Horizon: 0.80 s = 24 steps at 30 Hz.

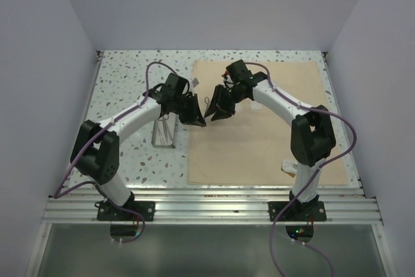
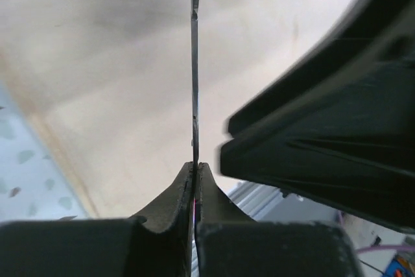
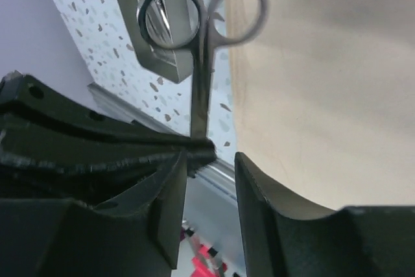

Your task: Prepare the surgical pack

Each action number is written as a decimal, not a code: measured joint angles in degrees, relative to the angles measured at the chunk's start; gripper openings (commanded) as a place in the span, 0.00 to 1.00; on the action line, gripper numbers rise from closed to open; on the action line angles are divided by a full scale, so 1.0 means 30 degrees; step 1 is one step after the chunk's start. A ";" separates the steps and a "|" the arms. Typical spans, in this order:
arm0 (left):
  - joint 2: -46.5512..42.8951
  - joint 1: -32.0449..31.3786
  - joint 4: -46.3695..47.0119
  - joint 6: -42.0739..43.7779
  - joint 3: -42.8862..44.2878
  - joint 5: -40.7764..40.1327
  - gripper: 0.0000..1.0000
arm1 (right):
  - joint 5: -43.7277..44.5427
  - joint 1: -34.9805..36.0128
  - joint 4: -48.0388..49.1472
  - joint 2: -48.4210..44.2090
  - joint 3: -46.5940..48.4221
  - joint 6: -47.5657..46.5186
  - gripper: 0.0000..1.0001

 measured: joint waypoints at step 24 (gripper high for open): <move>0.0080 0.5217 -0.4590 0.5013 -0.1581 -0.6455 0.02 | 0.1792 -0.3402 -0.3191 0.1304 0.1013 -0.6156 0.42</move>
